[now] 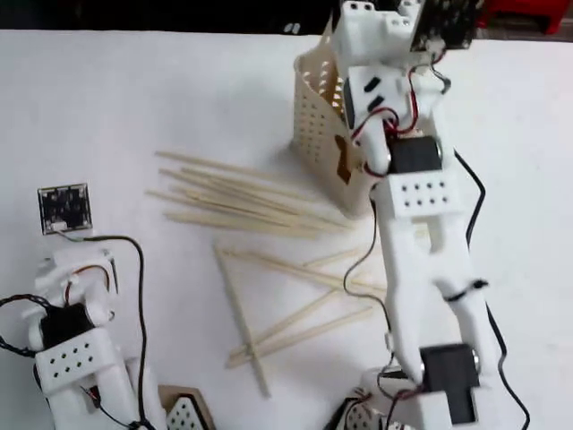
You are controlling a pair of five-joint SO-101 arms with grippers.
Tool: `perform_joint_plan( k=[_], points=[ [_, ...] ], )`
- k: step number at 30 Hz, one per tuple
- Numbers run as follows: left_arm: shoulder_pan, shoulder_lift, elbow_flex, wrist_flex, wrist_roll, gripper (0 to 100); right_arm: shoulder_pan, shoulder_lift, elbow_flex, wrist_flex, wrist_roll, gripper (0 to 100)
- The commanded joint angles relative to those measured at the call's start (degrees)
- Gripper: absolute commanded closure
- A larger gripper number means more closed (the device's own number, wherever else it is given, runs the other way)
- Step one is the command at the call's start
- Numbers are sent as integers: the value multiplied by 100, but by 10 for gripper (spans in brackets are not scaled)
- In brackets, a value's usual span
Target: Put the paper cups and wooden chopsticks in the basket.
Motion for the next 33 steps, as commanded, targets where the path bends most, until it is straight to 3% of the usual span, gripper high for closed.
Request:
perform_joint_plan(
  k=[1,4,10,24,29,33],
  points=[
    [-4,-145,-44,-149,26,973,198,259,-308,-136,-35,981],
    [-4,-145,-35,-149,26,973,233,532,-343,251,141,974],
    [-4,-145,-35,-149,26,973,40,356,-352,1165,264,868],
    [-4,-145,-35,-149,26,973,-1024,-1182,-308,4259,334,967],
    [-4,-145,-35,-149,26,973,-1420,-1156,-255,5543,1020,981],
    [-4,-145,-35,-149,26,973,-1569,-1165,624,5727,1389,981]
  ],
)
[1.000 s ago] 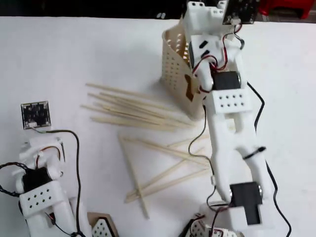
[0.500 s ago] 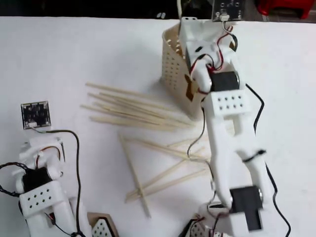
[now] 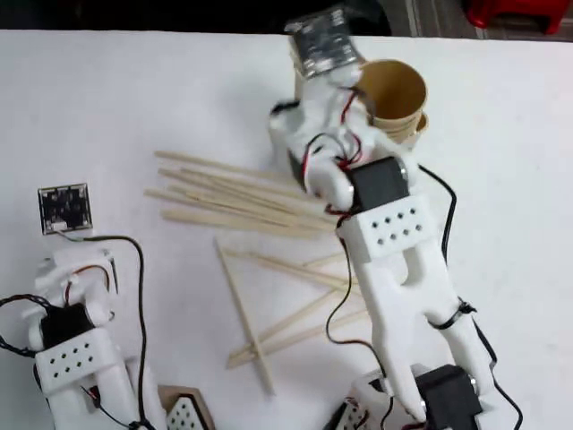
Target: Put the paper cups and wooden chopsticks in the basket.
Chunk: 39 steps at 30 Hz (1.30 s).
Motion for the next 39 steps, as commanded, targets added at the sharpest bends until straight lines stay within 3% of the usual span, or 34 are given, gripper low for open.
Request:
perform_joint_plan(
  k=[1,9,13,25,36,39],
  points=[
    [-4,-145,-35,-149,26,973,-75,-215,721,-48,369,981],
    [-4,-145,-35,-141,26,973,629,-215,3376,-3152,1503,981],
    [-4,-145,-35,-141,26,973,892,-207,4123,-4084,1934,981],
    [-4,-145,-35,-123,26,973,2053,725,4299,-4796,1969,981],
    [4,-145,-26,-132,26,973,2484,760,4360,-4426,1987,981],
    [4,-145,-26,-132,26,973,2633,760,4360,-4189,2453,981]
  ],
)
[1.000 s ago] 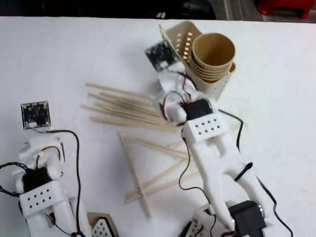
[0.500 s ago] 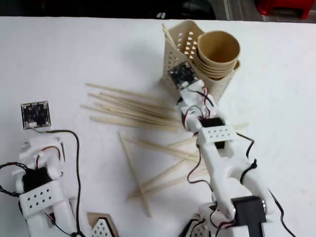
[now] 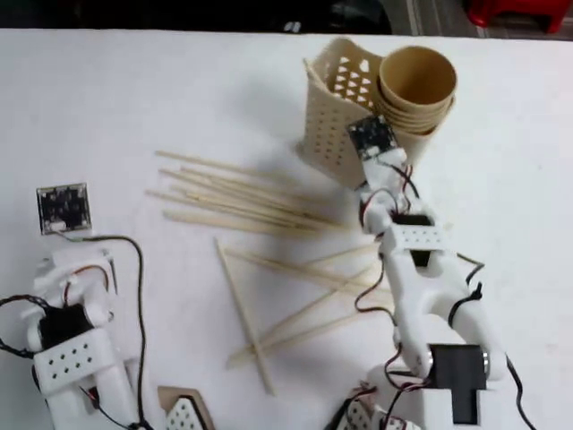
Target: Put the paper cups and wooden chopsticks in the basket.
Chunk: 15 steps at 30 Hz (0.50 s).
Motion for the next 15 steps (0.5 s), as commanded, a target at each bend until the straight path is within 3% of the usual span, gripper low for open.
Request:
perform_joint_plan(
  k=[1,9,15],
  points=[
    [4,-145,-26,-132,26,973,286,-40,-26,242,589,981],
    [4,-145,-26,-141,26,973,936,-75,-26,286,1037,981],
    [4,-145,-26,-149,26,973,620,-919,448,567,1037,981]
  ],
)
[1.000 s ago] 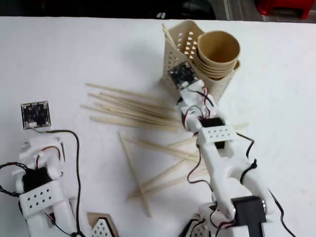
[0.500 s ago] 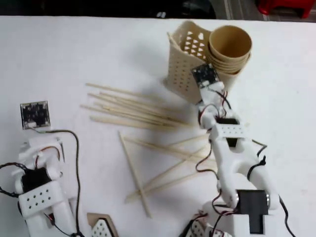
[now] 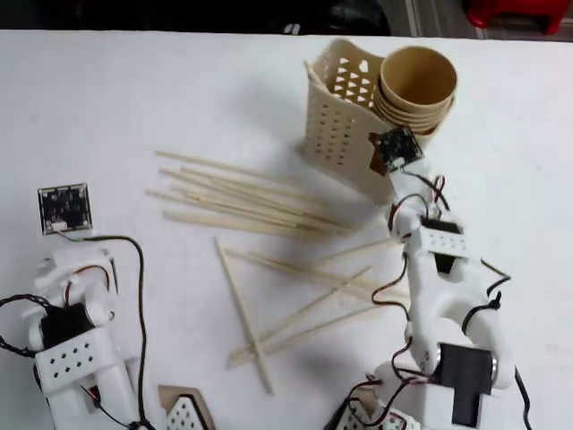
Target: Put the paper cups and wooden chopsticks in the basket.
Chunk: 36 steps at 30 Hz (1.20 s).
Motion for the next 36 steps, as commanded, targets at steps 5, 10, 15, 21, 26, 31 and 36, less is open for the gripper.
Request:
perform_joint_plan(
  k=[5,10,15,21,26,31,36],
  points=[
    [4,-145,-26,-149,26,973,-1051,-2202,721,919,-9,981],
    [4,-145,-26,-149,26,973,-2018,-3785,686,1332,-1125,979],
    [4,-145,-26,-132,26,973,-2615,-4057,-387,2281,-1855,868],
    [4,-145,-26,-132,26,973,-2668,-2914,-2198,2923,-2303,815],
    [4,-145,-26,-123,26,973,-2686,-1560,-3631,2967,-2303,813],
    [4,-145,-26,-123,26,973,-2677,-207,-4993,2976,-2303,812],
    [4,-145,-26,-114,26,973,-2642,1051,-6259,3301,-2303,812]
  ],
)
